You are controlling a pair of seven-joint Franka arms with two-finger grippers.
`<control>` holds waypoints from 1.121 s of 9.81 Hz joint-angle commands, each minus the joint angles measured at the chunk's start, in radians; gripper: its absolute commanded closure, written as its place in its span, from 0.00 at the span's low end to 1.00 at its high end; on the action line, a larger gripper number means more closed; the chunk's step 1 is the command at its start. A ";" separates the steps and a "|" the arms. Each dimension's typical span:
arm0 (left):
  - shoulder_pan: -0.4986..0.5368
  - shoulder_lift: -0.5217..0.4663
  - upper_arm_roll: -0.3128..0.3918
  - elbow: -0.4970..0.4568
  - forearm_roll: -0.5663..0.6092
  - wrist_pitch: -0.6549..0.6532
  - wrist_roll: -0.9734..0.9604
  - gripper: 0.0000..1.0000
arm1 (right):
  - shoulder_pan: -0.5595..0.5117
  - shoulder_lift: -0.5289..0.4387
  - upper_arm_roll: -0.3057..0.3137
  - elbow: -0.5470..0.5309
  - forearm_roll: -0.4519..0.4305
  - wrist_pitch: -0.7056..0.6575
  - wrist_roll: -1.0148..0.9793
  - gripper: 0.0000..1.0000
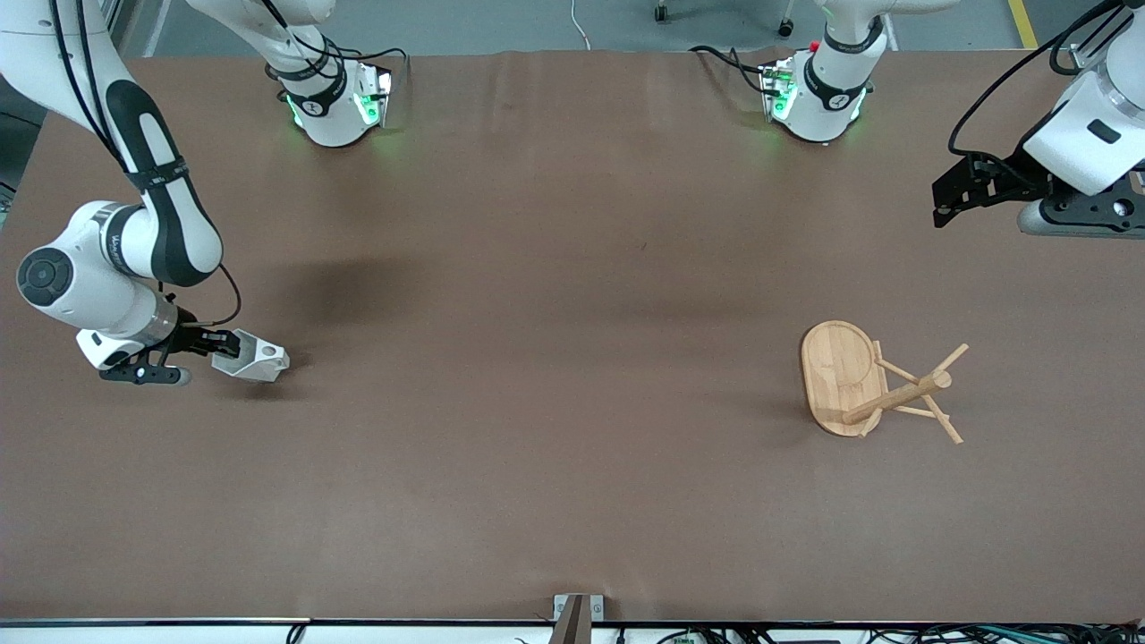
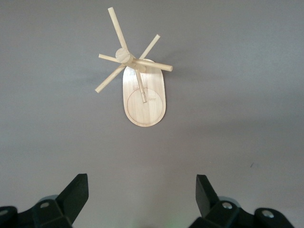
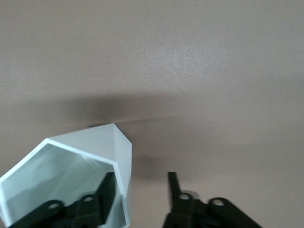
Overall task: Hang cup on rack
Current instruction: 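Reach the right gripper down and grasp the white cup, then lift the white cup with the right gripper while the left gripper approaches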
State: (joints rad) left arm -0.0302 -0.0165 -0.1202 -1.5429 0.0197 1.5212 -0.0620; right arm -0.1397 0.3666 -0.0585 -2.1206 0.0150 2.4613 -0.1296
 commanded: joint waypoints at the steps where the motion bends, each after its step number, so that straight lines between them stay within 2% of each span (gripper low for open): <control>1: -0.002 0.020 0.001 -0.002 -0.007 -0.027 -0.002 0.00 | -0.020 0.006 0.020 -0.004 0.086 0.008 -0.025 1.00; 3: -0.004 0.013 -0.001 0.000 -0.014 -0.059 -0.002 0.00 | -0.020 0.002 0.019 0.033 0.089 -0.014 -0.068 1.00; 4: -0.007 0.015 -0.001 0.001 -0.012 -0.061 -0.001 0.00 | -0.017 -0.009 0.020 0.094 0.089 -0.109 -0.076 0.99; 6: -0.017 0.017 -0.006 0.000 -0.014 -0.062 0.004 0.00 | 0.009 -0.047 0.026 0.270 0.097 -0.397 -0.071 0.99; 7: -0.040 0.023 -0.022 0.001 -0.014 -0.062 0.013 0.00 | 0.034 -0.072 0.041 0.328 0.167 -0.520 -0.068 0.99; 8: -0.080 0.026 -0.054 0.000 -0.014 -0.062 0.014 0.00 | 0.041 -0.095 0.045 0.347 0.280 -0.601 -0.076 0.99; 11: -0.229 0.049 -0.168 0.003 -0.021 -0.012 0.011 0.00 | 0.152 -0.127 0.052 0.341 0.636 -0.712 -0.079 0.99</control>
State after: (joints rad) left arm -0.2066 0.0009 -0.2570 -1.5390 0.0037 1.4885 -0.0557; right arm -0.0294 0.2479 -0.0041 -1.7593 0.5337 1.7683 -0.1920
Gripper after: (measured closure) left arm 0.000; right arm 0.930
